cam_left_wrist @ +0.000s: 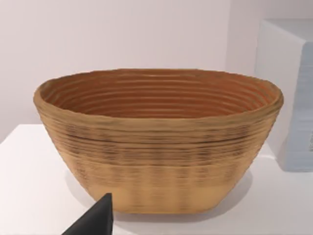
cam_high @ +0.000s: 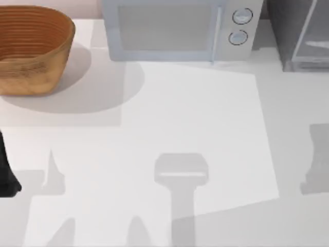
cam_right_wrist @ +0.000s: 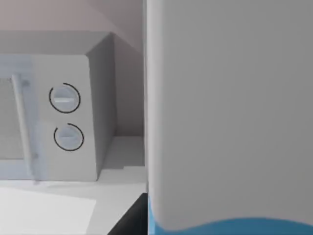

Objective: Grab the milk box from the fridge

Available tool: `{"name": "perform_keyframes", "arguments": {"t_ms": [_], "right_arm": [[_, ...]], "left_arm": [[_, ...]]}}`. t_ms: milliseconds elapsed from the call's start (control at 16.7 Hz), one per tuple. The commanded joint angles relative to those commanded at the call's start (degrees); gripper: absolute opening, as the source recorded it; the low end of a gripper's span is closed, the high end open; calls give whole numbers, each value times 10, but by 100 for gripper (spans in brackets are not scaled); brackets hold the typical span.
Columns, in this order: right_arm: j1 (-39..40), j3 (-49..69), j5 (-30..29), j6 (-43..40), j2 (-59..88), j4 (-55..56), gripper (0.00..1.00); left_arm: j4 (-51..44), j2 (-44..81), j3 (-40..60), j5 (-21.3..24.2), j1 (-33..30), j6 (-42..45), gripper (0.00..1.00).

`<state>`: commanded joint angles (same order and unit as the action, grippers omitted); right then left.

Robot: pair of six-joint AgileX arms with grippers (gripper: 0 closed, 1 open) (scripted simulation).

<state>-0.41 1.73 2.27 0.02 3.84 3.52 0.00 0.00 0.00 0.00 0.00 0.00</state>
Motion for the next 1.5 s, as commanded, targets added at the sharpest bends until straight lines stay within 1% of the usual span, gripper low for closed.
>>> {"name": "perform_keyframes", "arguments": {"t_ms": [120,300,780,1020,1260,1500], "right_arm": [[-4,23,30,-1,55,48,0],[-12,69,89,-2,182,145,0],[-36,203,287,10,681,445,0],[-46,264,374,15,879,579,0],[-52,315,437,14,1013,682,0],[-55,336,462,13,1065,724,0]], "left_arm": [[0,0,0,0,0,0,100],[0,0,0,0,0,0,100],[0,0,0,0,0,0,100],[0,0,0,0,0,0,100],[0,0,0,0,0,0,100],[0,0,0,0,0,0,100]]}}
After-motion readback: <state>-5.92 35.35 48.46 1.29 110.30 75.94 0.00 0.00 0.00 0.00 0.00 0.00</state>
